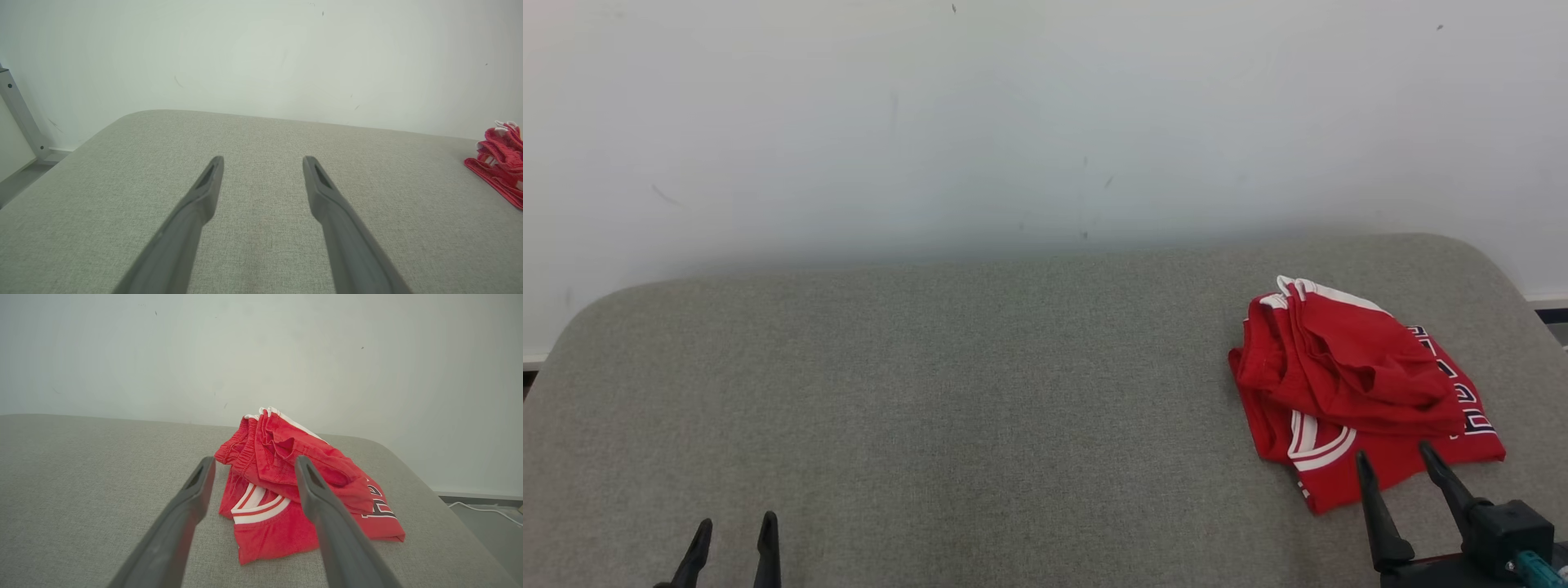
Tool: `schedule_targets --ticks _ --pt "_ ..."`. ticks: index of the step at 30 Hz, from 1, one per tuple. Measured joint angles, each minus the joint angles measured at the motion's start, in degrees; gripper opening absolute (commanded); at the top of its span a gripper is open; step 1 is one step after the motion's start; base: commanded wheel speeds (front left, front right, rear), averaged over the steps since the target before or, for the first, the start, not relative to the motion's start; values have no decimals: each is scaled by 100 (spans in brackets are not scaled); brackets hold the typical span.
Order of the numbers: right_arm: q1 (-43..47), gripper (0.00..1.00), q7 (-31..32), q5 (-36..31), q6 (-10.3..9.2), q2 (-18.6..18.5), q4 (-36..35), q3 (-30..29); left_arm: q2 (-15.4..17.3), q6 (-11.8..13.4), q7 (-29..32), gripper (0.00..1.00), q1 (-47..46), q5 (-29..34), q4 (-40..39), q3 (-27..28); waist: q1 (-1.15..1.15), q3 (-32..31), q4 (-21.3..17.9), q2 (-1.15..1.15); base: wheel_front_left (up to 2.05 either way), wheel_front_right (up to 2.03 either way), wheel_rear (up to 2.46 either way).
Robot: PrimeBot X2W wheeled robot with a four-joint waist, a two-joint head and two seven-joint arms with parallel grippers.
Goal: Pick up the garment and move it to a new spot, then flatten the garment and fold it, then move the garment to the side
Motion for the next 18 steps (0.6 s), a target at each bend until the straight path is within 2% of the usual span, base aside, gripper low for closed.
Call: schedule_targets --ticks 12,18 --pt "1 100 0 -174 0 123 3 -138 -34 7 62 100 3 30 -107 82 0 15 40 0 0 0 0" --pt "1 100 -1 -171 0 221 5 -402 -57 29 68 100 22 30 -181 155 0 13 32 0 0 0 0"
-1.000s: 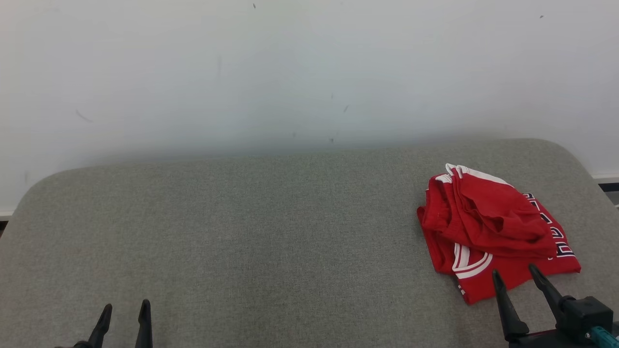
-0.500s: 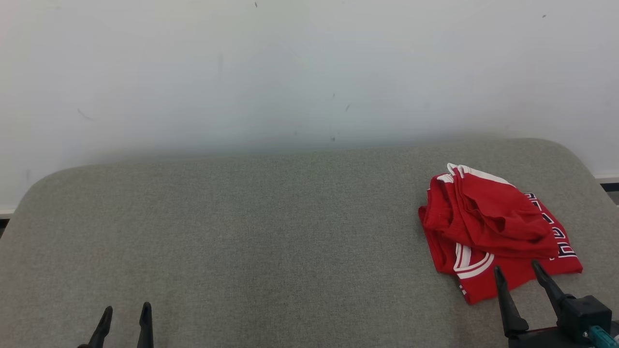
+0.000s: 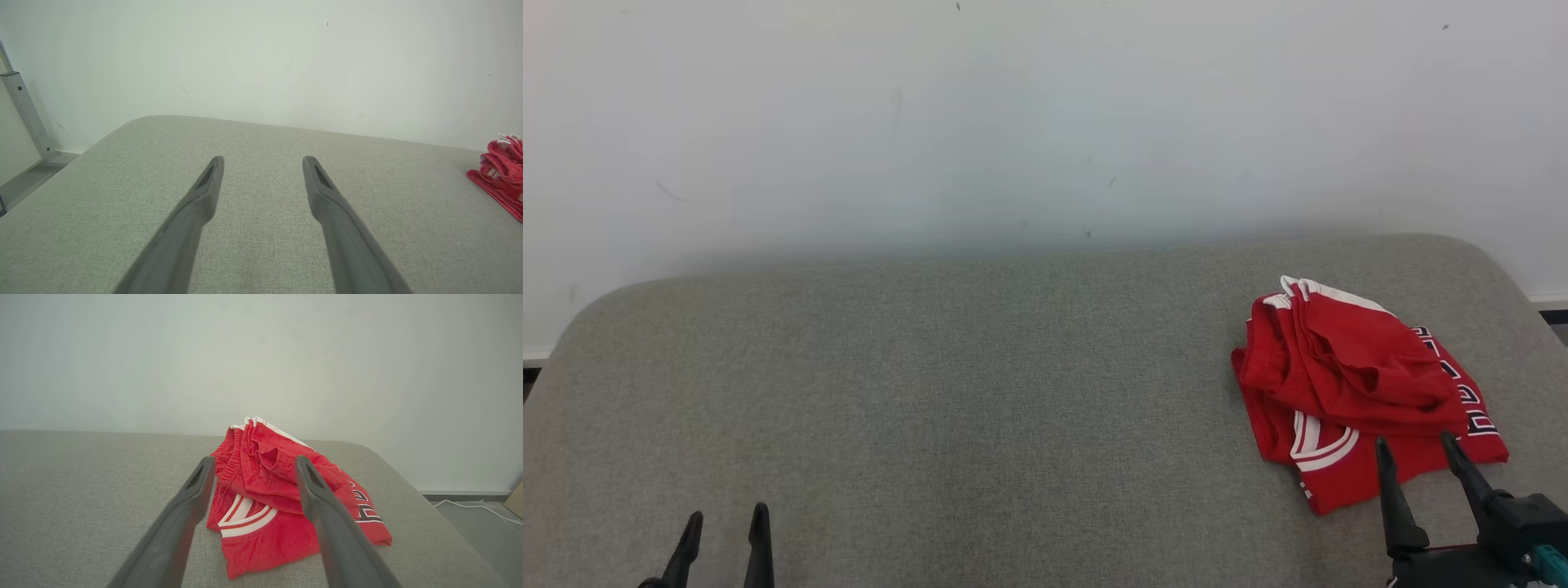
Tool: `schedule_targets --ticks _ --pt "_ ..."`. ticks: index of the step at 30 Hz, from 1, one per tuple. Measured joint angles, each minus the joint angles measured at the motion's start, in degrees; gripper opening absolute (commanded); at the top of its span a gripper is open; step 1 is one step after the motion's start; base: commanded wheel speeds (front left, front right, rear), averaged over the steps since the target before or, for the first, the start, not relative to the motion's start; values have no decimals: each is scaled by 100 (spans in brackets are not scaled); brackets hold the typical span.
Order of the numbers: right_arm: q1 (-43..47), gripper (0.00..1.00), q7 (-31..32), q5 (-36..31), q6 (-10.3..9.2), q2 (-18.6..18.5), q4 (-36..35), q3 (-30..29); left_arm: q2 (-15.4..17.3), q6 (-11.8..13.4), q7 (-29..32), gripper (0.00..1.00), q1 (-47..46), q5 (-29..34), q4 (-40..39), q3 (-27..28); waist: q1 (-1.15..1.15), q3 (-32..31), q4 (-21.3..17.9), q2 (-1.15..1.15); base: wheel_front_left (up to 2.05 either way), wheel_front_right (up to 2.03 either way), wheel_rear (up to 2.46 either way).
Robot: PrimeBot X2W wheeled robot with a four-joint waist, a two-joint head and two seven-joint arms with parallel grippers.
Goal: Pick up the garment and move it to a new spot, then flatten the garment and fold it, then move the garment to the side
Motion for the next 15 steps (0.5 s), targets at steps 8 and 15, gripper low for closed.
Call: schedule_targets --ticks 8,15 --pt "3 100 -1 -1 0 78 -7 -65 -81 21 5 100 80 -43 -25 69 0 -13 -21 0 0 0 0" --pt "3 100 -1 -1 0 99 -8 -93 -112 21 15 100 80 -42 -51 91 0 -15 -25 0 0 0 0"
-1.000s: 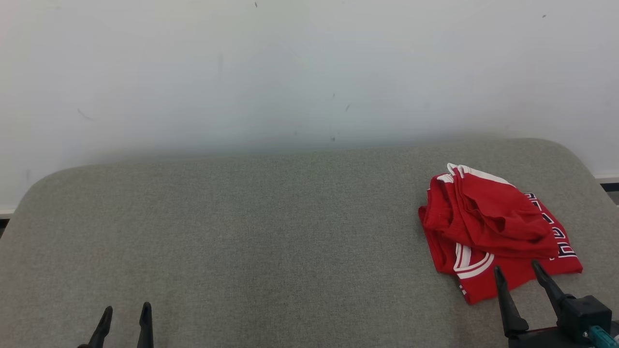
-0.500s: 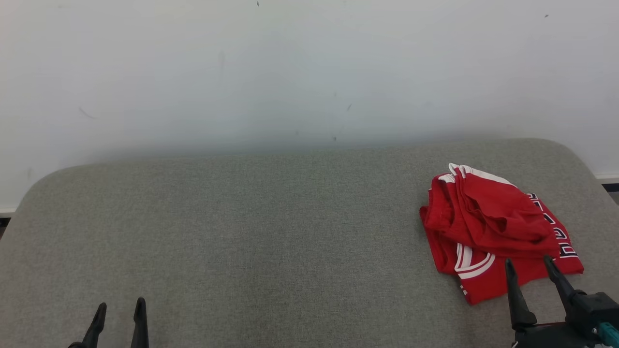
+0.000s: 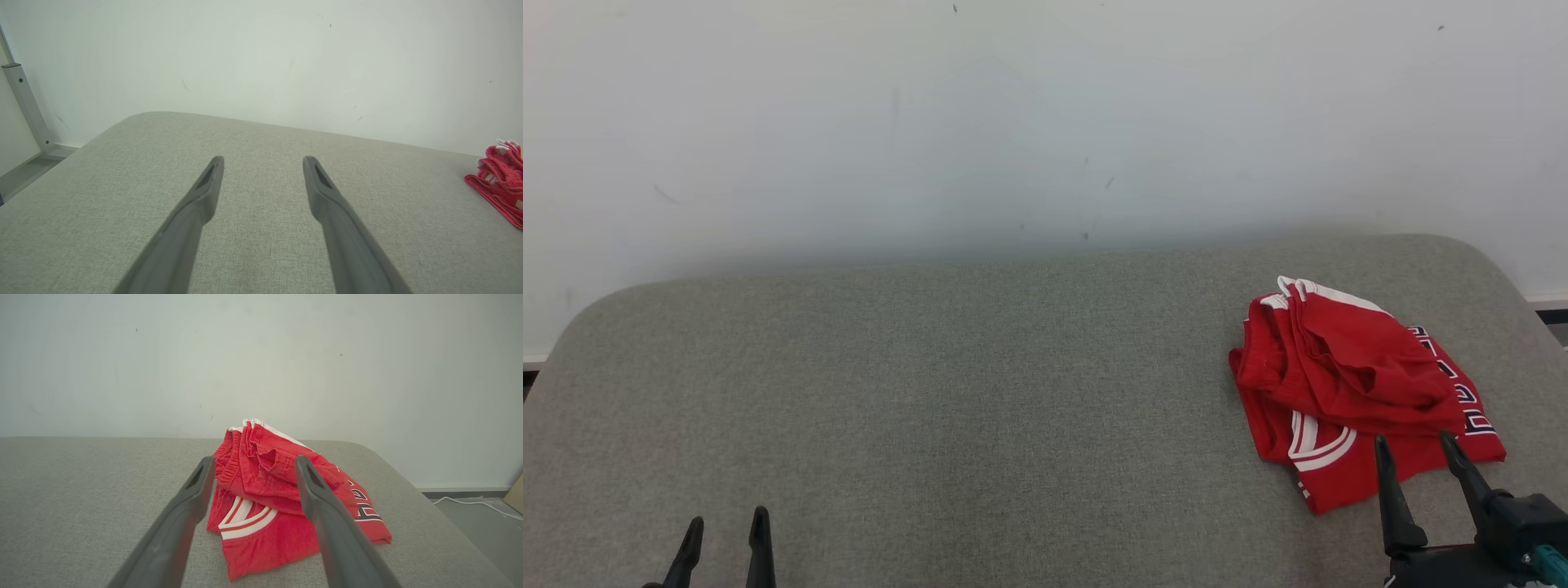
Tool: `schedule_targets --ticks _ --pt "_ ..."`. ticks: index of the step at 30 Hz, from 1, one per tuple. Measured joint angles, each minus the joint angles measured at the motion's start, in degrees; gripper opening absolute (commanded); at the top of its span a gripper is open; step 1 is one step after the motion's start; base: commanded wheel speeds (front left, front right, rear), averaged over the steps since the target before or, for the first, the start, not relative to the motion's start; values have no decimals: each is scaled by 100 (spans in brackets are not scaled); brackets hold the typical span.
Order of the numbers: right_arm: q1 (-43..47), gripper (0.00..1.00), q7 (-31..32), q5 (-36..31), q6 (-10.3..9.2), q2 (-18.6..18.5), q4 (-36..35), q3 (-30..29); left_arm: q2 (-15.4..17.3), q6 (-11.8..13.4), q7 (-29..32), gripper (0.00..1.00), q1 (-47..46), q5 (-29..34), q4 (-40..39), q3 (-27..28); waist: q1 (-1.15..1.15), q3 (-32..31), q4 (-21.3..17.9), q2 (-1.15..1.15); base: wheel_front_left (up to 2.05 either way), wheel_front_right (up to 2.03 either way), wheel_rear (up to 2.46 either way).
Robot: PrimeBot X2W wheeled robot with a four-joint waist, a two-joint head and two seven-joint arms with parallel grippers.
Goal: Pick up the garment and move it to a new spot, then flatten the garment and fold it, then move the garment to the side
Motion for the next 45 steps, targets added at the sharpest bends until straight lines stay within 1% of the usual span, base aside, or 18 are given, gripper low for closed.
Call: schedule_targets --ticks 7,8,13,17,19,26,45 --pt "1 100 0 0 0 51 -12 -12 -3 0 41 100 0 11 -25 -3 0 2 10 0 0 0 0" --pt "1 0 0 -1 0 70 -19 -11 -2 0 41 0 0 14 -29 -9 0 2 12 0 0 0 0" --pt "154 0 20 1 8 256 256 78 -181 -1 45 0 100 4 235 -96 0 2 12 0 0 0 0" --pt "198 0 70 56 40 297 290 43 -219 -9 101 0 116 -78 265 -60 0 9 13 0 0 0 0" --pt "193 0 120 188 60 302 294 0 -222 -57 146 0 115 -146 275 -20 0 21 14 0 0 0 0" --pt "147 0 271 728 159 399 333 -113 -278 -158 298 0 93 -731 343 124 0 67 18 1 0 0 0" --pt "-52 0 715 2145 419 636 447 -417 -498 -413 698 0 -159 -2084 447 500 0 167 28 1 0 0 0"
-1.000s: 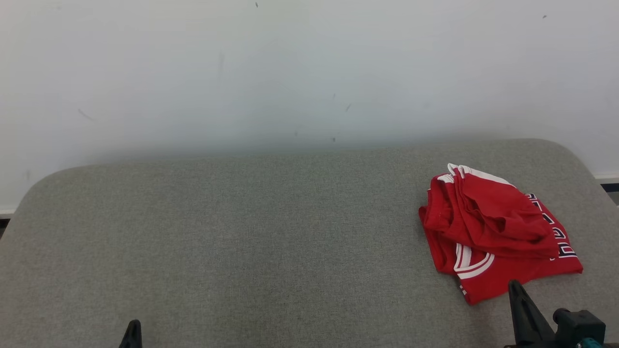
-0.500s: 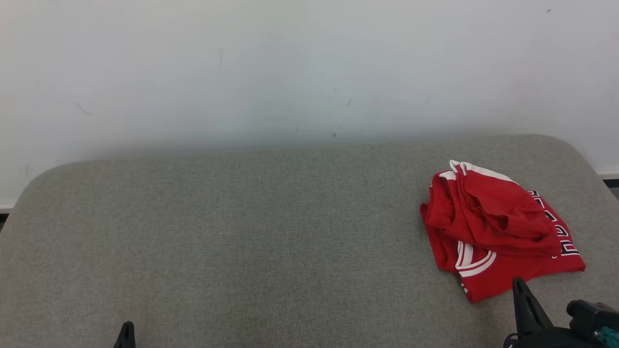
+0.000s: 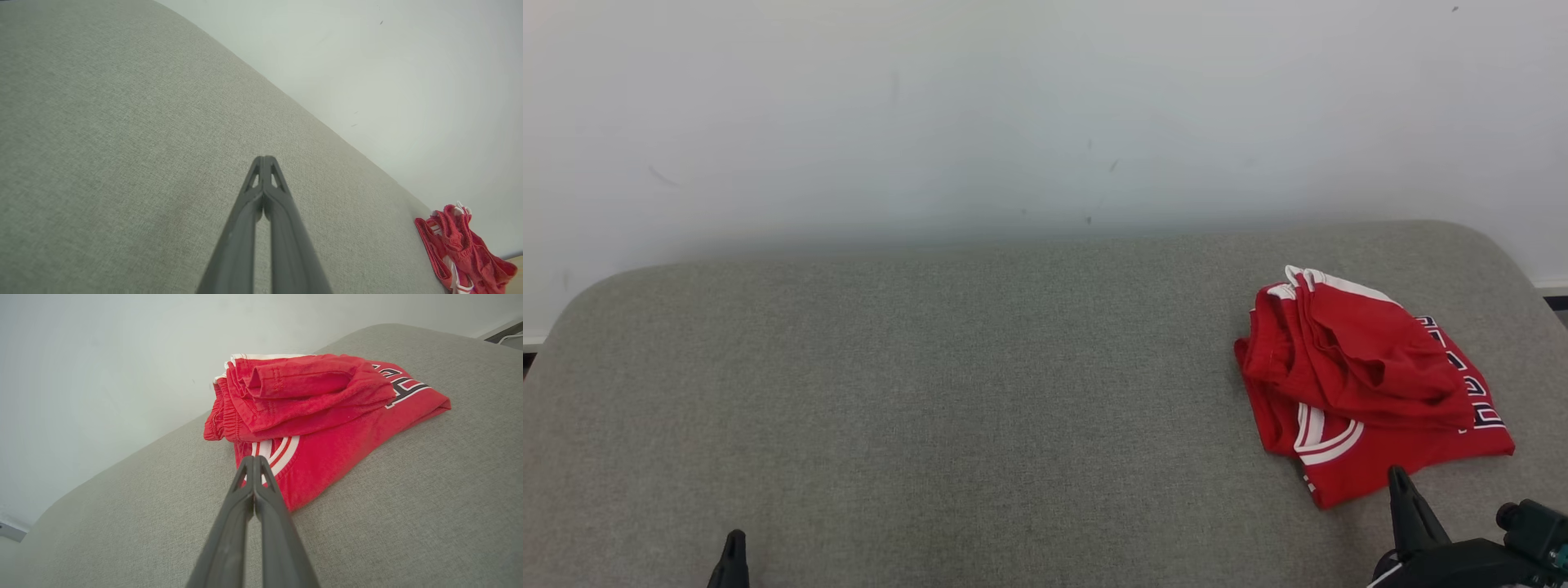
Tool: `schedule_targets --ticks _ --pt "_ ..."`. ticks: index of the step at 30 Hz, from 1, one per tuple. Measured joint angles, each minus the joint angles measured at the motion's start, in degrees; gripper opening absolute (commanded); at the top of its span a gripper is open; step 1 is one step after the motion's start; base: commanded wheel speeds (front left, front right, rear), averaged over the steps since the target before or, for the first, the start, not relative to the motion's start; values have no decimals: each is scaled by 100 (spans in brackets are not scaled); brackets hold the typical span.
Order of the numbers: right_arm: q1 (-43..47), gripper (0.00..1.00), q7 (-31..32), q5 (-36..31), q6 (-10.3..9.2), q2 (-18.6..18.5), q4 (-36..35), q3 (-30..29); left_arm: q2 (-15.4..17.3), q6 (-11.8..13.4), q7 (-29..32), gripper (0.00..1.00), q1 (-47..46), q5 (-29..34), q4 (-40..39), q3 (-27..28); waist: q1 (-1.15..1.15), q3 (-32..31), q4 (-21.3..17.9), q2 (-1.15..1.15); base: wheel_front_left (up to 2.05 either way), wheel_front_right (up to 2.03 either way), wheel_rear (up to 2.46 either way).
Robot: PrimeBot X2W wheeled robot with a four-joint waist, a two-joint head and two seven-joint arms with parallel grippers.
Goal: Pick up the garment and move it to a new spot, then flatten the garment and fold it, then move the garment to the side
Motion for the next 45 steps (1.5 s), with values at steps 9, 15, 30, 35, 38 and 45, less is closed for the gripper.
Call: schedule_targets --ticks 9,15,30,35,38,45 --pt "-121 0 205 730 149 121 34 -160 -103 -151 198 0 -116 -702 78 191 0 53 5 0 0 0 0" --pt "-159 0 314 1156 227 197 56 -258 -178 -244 304 0 -154 -1137 116 323 0 85 8 0 0 0 0" --pt "-356 0 616 2235 449 372 103 -493 -339 -453 605 0 -360 -2198 183 591 0 165 17 -1 0 0 0" --pt "-367 0 717 2598 509 442 140 -564 -410 -514 706 0 -440 -2546 244 703 0 191 19 -1 0 0 0" --pt "-428 0 775 2828 549 476 179 -616 -445 -555 761 0 -471 -2720 254 747 0 207 21 -1 0 0 0" --pt "-477 0 925 3317 657 558 203 -716 -494 -656 893 0 -574 -3240 296 893 0 244 25 -1 0 0 0"
